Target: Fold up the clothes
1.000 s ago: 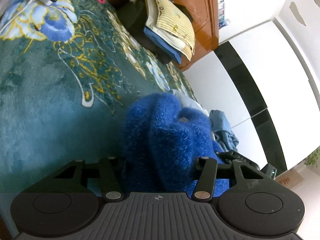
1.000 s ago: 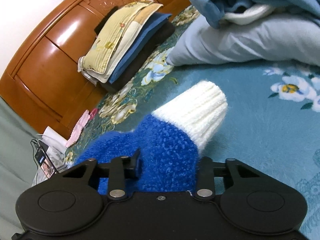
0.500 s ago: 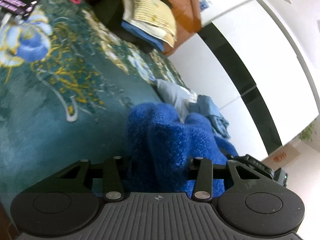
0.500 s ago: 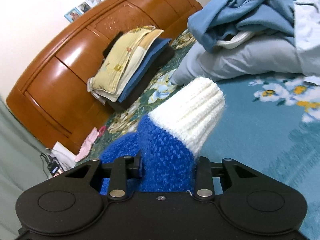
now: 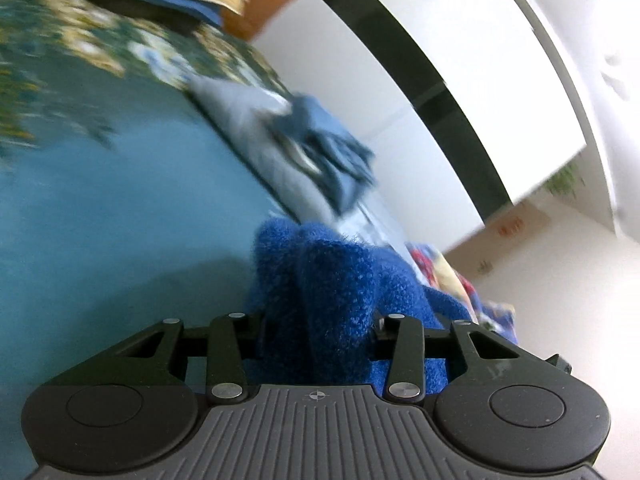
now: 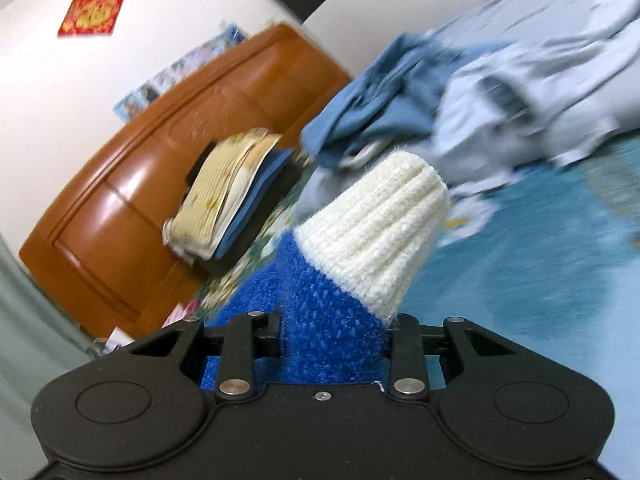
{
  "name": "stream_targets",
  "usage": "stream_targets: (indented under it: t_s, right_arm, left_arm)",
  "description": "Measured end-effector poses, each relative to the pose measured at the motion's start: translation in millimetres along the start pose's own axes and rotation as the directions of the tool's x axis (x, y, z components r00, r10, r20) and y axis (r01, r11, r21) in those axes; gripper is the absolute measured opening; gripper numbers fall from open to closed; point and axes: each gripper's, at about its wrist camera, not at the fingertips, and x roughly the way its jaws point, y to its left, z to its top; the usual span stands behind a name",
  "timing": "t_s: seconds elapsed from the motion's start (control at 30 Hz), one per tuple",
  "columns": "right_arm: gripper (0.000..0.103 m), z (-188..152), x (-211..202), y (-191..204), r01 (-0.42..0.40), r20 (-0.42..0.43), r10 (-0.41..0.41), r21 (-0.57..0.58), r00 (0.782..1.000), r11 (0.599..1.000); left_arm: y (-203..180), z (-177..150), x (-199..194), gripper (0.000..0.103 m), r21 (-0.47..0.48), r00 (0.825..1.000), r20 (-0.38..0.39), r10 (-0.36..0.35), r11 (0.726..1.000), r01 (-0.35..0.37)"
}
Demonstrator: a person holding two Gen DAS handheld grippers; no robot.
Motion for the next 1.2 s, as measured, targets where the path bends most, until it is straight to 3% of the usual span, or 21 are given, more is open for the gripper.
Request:
stream_targets:
  t_s: [0.17,0.33,0.57,0.87,1.07,1.2]
  right_arm:
    - [0.032,13,-72,-44,0.079,0.103,-0.082,0.035,0.991,0.996]
    - [0.032,24,-146,-91,0.168,0.219,-0.185,0.093,0.958,0.981]
    - [0.032,33,-233,-154,0.288,0.335,-0.337,0.189,0.880,0.939]
    - [0.032,35,-314,-217,0.383,0.457,-0.477,0.288,0.750,0.878]
    - [0.032,27,-339,-252,0.408,0.511,-0.530,0.339,0.676,0.848]
    - [0.033,26,-342,-270,0.421,0.499,-0.564,0.377,0.658,0.825]
  left_arm:
    - [-59,-17,61,0.037,0.104,0.992,-0.100,-0.077,0.991,0.087]
    - [-120,-40,136,0.037,0.164,0.963,-0.218,-0.161,0.966,0.199]
    - [-192,-88,228,0.037,0.208,0.902,-0.354,-0.247,0.919,0.334]
    - [-271,-143,340,0.037,0.234,0.818,-0.491,-0.300,0.859,0.456]
    - [-298,-168,384,0.037,0.304,0.807,-0.517,-0.285,0.820,0.485]
    - [-305,-182,401,0.037,0.387,0.817,-0.532,-0.224,0.793,0.470]
